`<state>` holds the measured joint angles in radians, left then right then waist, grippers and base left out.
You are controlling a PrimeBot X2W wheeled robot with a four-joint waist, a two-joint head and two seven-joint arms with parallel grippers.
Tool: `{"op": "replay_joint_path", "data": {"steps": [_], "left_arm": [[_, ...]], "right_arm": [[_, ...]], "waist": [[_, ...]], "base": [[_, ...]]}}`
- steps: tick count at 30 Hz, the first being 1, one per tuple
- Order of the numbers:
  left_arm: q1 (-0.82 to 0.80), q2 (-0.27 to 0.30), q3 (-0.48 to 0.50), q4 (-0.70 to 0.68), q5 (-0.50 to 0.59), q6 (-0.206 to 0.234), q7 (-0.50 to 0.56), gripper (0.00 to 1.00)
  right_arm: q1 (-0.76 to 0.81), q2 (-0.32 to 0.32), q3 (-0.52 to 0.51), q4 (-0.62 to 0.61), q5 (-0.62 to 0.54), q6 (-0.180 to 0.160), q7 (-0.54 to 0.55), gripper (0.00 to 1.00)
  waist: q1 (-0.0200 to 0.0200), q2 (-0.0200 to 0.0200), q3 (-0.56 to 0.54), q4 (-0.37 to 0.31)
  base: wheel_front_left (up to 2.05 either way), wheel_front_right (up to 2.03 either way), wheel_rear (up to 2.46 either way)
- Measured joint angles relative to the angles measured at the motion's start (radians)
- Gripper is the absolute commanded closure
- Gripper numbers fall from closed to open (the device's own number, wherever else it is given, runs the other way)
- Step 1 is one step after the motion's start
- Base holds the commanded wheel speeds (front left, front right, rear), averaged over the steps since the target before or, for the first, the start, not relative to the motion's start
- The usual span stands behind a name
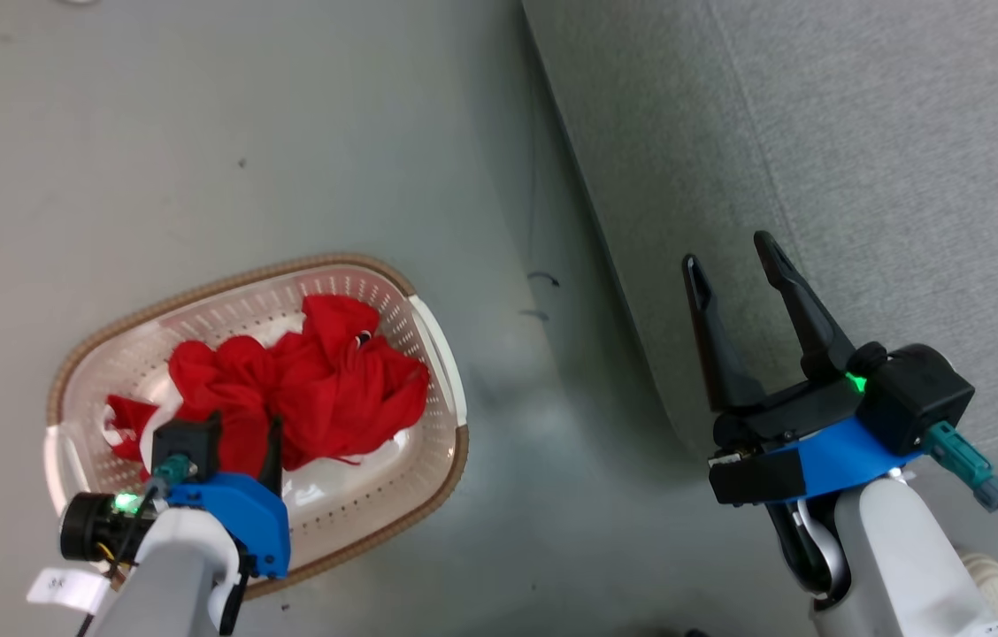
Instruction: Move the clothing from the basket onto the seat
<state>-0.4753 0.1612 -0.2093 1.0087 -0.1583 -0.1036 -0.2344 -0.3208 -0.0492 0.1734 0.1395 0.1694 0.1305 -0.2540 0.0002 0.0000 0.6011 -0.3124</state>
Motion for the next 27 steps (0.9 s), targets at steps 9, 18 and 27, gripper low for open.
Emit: {"op": "replay_joint_path", "data": {"steps": [9,18,27], "left_arm": [[-0.102,0.031,-0.019,0.117,0.008,0.008,0.004,0.0],[-0.179,0.045,-0.036,0.177,0.021,0.067,-0.007,0.0],[-0.218,0.044,-0.041,0.232,0.009,0.083,0.022,1.0]], "right_arm": [[-0.027,0.0,0.012,-0.016,0.009,0.0,-0.006,0.0],[-0.041,0.0,0.018,-0.03,0.026,0.0,-0.007,0.0],[-0.043,0.0,0.026,-0.029,0.044,0.0,-0.007,0.0]], "waist": [[0.0,-0.0001,0.116,-0.015],[-0.0001,-0.0001,0.168,-0.027],[-0.0001,0.0,0.177,-0.038]], "base": [[0.0,0.0,0.0],[0.0,0.0,0.0],[0.0,0.0,0.0]]}}
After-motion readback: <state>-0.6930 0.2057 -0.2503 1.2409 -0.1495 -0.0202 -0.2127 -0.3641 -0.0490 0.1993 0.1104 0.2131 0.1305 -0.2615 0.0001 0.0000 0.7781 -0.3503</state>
